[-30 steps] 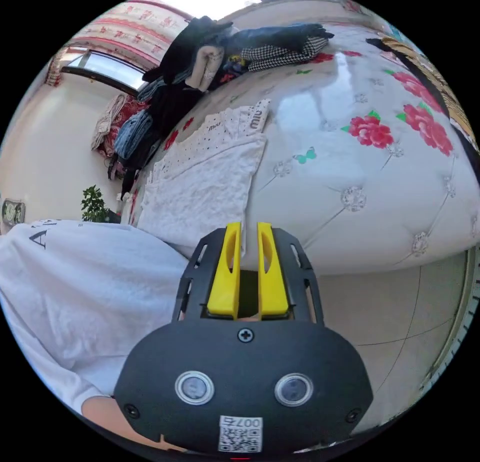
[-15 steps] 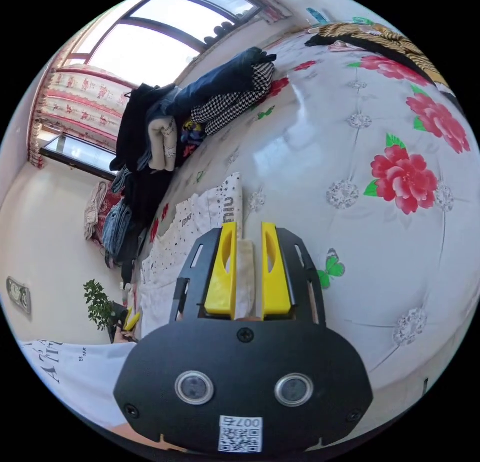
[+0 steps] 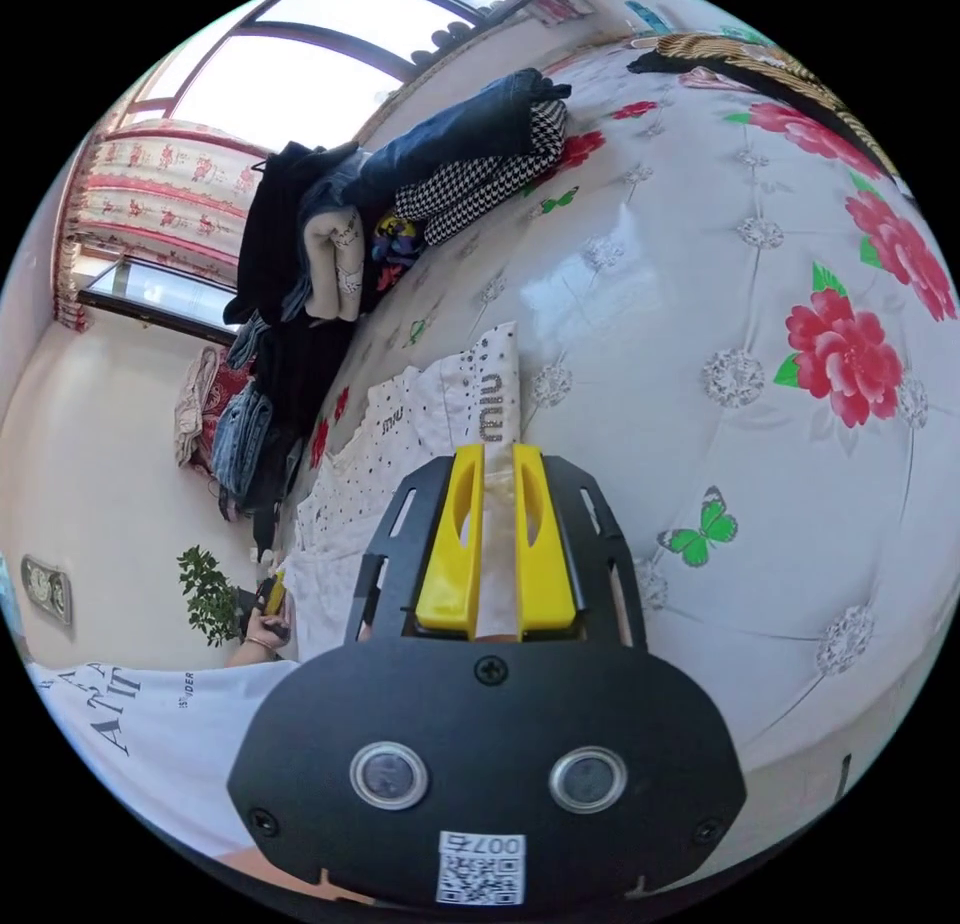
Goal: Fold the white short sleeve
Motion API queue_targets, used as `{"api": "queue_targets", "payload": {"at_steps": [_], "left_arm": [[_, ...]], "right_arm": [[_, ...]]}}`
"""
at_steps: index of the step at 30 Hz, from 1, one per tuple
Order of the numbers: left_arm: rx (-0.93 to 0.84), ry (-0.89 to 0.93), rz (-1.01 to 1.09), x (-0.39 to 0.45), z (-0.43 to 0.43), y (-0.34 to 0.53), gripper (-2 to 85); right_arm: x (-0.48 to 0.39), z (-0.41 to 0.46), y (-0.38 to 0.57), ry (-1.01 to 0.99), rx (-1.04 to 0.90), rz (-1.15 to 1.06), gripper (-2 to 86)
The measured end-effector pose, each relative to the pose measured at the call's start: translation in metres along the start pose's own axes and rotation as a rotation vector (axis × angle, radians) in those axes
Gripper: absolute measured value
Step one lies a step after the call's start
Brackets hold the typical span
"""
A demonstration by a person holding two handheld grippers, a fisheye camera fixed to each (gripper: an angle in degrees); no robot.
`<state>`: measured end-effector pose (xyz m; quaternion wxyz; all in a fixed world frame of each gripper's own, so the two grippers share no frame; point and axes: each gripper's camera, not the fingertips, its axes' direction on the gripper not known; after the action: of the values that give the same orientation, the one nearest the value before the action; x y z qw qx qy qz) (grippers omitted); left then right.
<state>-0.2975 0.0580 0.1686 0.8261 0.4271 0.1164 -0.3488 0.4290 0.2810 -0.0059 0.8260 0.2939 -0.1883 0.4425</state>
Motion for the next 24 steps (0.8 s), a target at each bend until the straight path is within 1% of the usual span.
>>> {"api": "queue_targets", "payload": {"at_steps": [1, 2, 4, 6, 8, 11, 12, 13, 14, 16, 17, 18, 19, 21, 23, 24], "left_arm": [[0.057, 0.066, -0.049, -0.012, -0.013, 0.011, -0.7], [0.085, 0.095, -0.074, -0.018, -0.018, 0.017, -0.8], [0.187, 0.168, -0.208, -0.046, -0.029, 0.048, -0.9], [0.223, 0.22, -0.289, -0.064, -0.028, 0.065, -0.8], [0.217, 0.231, -0.284, -0.063, -0.025, 0.068, -0.8], [0.133, 0.191, -0.036, -0.017, -0.015, 0.055, -0.5], [0.056, 0.182, 0.127, 0.015, -0.005, 0.05, -0.3], [-0.044, 0.166, 0.319, 0.051, 0.007, 0.051, 0.1], [-0.103, 0.147, 0.425, 0.07, 0.015, 0.054, 0.7], [-0.37, -0.011, 0.833, 0.136, 0.054, 0.089, 3.8], [-0.437, -0.061, 0.912, 0.145, 0.066, 0.101, 4.7], [-0.559, -0.158, 1.024, 0.154, 0.09, 0.123, 6.3], [-0.663, -0.235, 1.077, 0.153, 0.112, 0.142, 7.5], [-0.76, -0.304, 1.072, 0.147, 0.135, 0.16, 8.7], [-0.719, -0.292, 1.045, 0.15, 0.138, 0.168, 9.3], [-0.671, -0.256, 1.02, 0.154, 0.134, 0.171, 8.9]], "right_arm": [[0.001, -0.002, 0.001, 0.001, 0.004, 0.002, 6.8], [0.002, -0.004, 0.003, -0.001, 0.009, 0.008, 6.9], [0.008, -0.007, 0.008, -0.018, 0.017, 0.035, 7.1], [0.019, -0.012, 0.016, -0.045, 0.041, 0.093, 7.2], [0.024, -0.015, 0.02, -0.061, 0.052, 0.124, 7.2], [0.026, -0.025, 0.023, -0.075, 0.07, 0.134, 7.2], [0.026, -0.03, 0.023, -0.073, 0.076, 0.13, 7.1], [0.026, -0.033, 0.024, -0.071, 0.081, 0.127, 7.0], [0.026, -0.038, 0.024, -0.068, 0.092, 0.123, 7.0], [0.028, -0.044, 0.027, -0.07, 0.108, 0.124, 6.9], [0.03, -0.047, 0.029, -0.075, 0.117, 0.131, 6.9], [0.032, -0.049, 0.032, -0.077, 0.127, 0.138, 6.8], [0.033, -0.05, 0.033, -0.076, 0.131, 0.143, 6.8], [0.038, -0.05, 0.038, -0.078, 0.132, 0.16, 6.5], [0.041, -0.05, 0.04, -0.079, 0.13, 0.173, 6.1], [0.042, -0.051, 0.04, -0.081, 0.141, 0.177, 5.7]]}}
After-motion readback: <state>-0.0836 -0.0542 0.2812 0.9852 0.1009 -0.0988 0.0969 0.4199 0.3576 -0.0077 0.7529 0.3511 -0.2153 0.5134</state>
